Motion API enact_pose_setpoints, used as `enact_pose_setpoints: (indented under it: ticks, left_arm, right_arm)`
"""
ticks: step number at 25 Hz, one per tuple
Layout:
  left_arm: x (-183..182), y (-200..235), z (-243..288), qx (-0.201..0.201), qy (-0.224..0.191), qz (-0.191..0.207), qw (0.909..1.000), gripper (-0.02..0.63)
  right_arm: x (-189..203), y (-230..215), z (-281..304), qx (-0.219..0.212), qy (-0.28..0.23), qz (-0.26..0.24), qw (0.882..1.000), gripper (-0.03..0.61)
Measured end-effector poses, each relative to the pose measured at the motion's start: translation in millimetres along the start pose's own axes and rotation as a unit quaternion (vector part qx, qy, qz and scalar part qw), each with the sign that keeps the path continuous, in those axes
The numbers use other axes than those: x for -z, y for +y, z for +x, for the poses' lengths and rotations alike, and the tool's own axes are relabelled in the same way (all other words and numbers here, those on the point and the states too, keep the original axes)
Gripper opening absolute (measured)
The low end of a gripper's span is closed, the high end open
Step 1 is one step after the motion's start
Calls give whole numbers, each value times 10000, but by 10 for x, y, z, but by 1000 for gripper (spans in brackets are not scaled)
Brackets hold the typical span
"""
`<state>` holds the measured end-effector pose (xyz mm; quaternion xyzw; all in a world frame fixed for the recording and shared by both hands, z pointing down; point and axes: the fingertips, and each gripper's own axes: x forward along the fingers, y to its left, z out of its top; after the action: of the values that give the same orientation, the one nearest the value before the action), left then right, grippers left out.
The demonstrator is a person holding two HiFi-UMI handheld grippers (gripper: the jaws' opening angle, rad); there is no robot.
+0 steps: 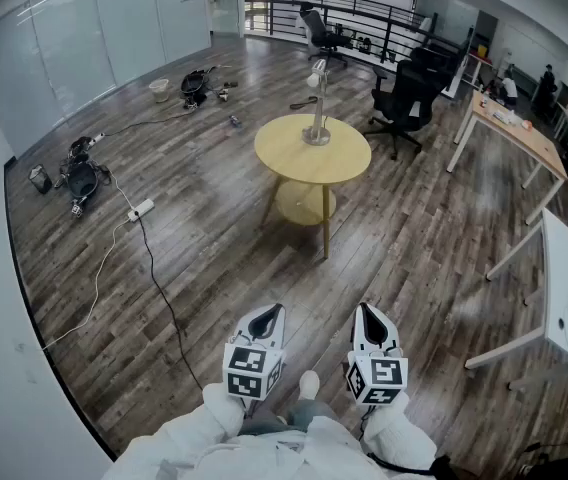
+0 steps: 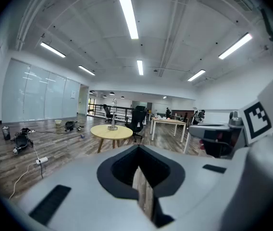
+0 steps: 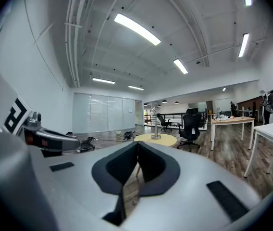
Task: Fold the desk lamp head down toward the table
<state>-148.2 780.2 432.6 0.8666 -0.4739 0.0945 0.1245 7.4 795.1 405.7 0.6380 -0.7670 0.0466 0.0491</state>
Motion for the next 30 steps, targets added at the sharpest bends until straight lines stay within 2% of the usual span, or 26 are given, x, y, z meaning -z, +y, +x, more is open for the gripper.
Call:
enact_pose_setpoints:
  ticks: [11,24,30]
  left_arm:
    - [-191,292,921,-40,89,59,9999,0]
    - [-854,660,2426,-242,-2,-23,9997,0]
    - [-1008,763,3038,-290,27,-75,9995,0]
  right_arm:
    - [-99,-454,906,-46,-109,59,9999,12]
    - [-477,-1209,2429,-356,-180,-22,9992,12]
    - [-498,-1553,2968,-417,-114,-5,9991,12]
